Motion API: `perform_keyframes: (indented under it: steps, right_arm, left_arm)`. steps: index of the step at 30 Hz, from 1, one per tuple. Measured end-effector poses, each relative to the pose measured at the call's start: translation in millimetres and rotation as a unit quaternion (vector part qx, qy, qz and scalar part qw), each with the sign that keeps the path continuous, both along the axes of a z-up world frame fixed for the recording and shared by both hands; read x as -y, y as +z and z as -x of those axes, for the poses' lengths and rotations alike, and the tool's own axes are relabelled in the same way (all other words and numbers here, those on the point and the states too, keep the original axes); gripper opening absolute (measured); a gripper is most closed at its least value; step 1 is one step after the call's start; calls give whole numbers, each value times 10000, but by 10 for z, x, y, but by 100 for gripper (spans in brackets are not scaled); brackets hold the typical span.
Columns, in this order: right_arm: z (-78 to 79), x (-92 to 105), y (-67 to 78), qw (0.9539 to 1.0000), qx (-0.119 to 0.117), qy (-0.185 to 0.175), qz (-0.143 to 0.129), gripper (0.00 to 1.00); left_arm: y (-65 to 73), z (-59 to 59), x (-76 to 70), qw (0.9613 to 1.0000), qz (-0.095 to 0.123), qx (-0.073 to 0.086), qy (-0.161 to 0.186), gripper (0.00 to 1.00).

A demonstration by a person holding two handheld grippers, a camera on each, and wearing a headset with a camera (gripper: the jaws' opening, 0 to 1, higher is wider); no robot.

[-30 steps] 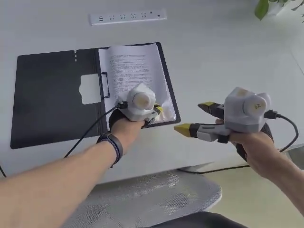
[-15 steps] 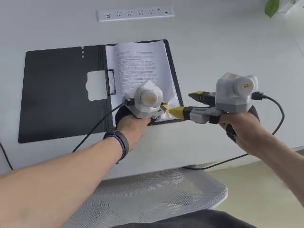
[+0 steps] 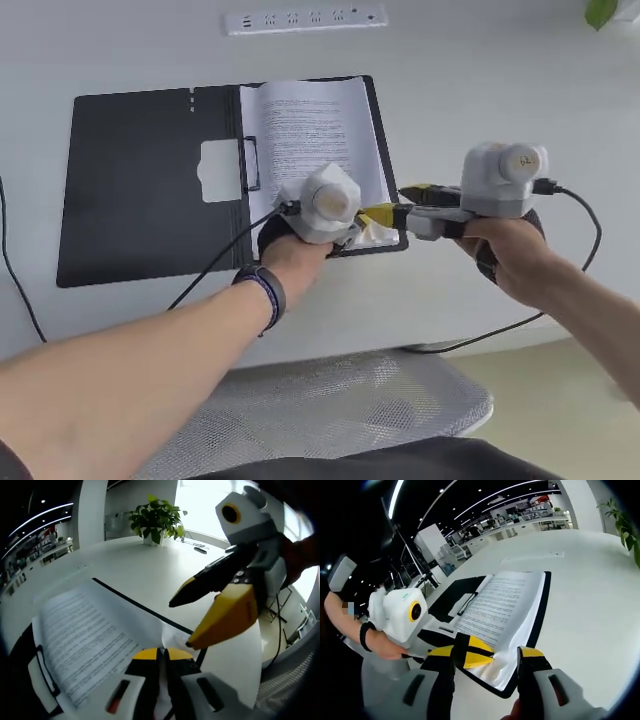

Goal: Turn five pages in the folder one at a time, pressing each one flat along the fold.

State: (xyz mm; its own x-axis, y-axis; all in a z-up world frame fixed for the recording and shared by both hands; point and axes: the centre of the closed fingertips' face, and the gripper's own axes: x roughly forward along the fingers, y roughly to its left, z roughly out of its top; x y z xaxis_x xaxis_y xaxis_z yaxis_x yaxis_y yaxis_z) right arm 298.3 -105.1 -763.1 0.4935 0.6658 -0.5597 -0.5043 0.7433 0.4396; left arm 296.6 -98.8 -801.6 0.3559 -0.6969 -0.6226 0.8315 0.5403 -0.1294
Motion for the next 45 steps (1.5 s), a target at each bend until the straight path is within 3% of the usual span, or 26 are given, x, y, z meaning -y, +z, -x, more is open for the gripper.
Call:
perform_keyframes:
  steps: [17,26,34,45]
  right_arm:
    - [-120,-63,-204,9992,-305,-122,-241,36]
    - [-184,-64,-249,9985,-368,-297,-290,18]
    - [-181,-42,-258,9982,-352,-479,-71,3]
    - [-151,-64,-207,9974,-355,-606,-154,2]
  left_arm:
    - [-41,-19,-1,10000,-10,10,-5,3]
    - [-43,-17,3,10000,-12,20,-12,3]
    - [-38,-22,5,10000,-12,15,-38,3]
    - [-32,-20,16,10000,-45,-15,-86,4]
